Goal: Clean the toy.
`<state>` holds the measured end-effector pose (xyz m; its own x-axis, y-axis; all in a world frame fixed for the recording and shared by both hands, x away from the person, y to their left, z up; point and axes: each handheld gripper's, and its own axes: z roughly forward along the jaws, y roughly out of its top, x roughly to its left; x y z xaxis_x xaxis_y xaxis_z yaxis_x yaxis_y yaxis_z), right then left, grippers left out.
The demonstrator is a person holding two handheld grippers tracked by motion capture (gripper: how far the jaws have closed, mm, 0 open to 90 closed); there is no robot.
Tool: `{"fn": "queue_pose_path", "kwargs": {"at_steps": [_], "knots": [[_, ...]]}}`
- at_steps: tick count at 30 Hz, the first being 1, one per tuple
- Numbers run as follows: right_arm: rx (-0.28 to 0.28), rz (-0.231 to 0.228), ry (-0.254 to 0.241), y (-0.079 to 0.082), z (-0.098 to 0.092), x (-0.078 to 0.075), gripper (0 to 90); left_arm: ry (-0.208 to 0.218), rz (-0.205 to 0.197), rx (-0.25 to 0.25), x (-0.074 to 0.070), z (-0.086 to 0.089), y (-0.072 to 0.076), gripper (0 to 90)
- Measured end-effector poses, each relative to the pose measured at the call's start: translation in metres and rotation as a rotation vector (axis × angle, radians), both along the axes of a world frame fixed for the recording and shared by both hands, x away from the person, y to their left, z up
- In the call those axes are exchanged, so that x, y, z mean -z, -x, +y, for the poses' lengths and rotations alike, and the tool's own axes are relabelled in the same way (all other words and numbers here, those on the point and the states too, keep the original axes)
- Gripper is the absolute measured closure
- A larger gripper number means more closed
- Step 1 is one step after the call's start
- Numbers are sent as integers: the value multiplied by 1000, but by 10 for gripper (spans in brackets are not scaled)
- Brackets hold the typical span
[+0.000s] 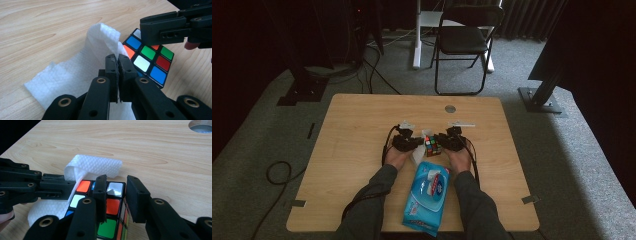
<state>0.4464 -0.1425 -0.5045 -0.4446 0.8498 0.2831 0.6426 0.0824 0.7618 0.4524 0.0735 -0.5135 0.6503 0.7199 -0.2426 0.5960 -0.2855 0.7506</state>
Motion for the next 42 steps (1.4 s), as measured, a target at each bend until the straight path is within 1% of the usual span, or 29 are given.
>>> {"fn": "queue_pose_path", "kwargs": {"at_steps": [1,2,4,5,6,7,9,11,12,16,18,21,23,24,28,31,36,37,42], "knots": [[1,0,0,0,0,0,709,-12,2,1,1,0,0,875],[2,0,0,0,0,0,709,-23,19,-1,4,-1,-2,874],[1,1,1,0,0,0,709,-60,37,4,10,-4,-3,873],[1,2,2,0,0,0,709,-62,43,-1,13,-5,-3,875],[3,3,4,0,0,-1,709,-52,55,-3,15,-4,-4,875],[4,3,4,0,0,-1,708,-54,66,-5,18,-5,-4,875],[3,5,0,0,0,0,708,-85,75,0,24,-7,-4,874],[3,5,0,0,0,0,708,-71,79,-1,26,-7,-4,874],[4,5,0,0,0,0,708,-70,82,0,26,-6,-4,872],[6,5,0,0,0,0,708,-101,68,-3,23,-9,-3,872],[5,4,-3,0,0,0,707,-91,65,-5,21,-8,-2,872],[5,5,-7,0,-1,0,706,-52,45,-1,13,-5,0,869],[5,4,-10,0,-1,0,707,-45,31,7,7,-4,1,868],[5,3,-10,0,-1,1,707,-34,23,7,3,-3,2,868],[10,2,-14,1,-1,1,707,-14,0,19,-4,-2,5,863],[11,2,-17,1,-1,1,706,2,-11,27,-9,-2,7,861],[11,3,-19,1,-1,1,706,-3,-18,43,-10,-4,10,859],[11,3,-19,1,-1,1,706,-3,-25,48,-10,-4,12,859],[11,4,-25,1,-2,2,705,-8,-24,56,-10,-5,15,859]]}}
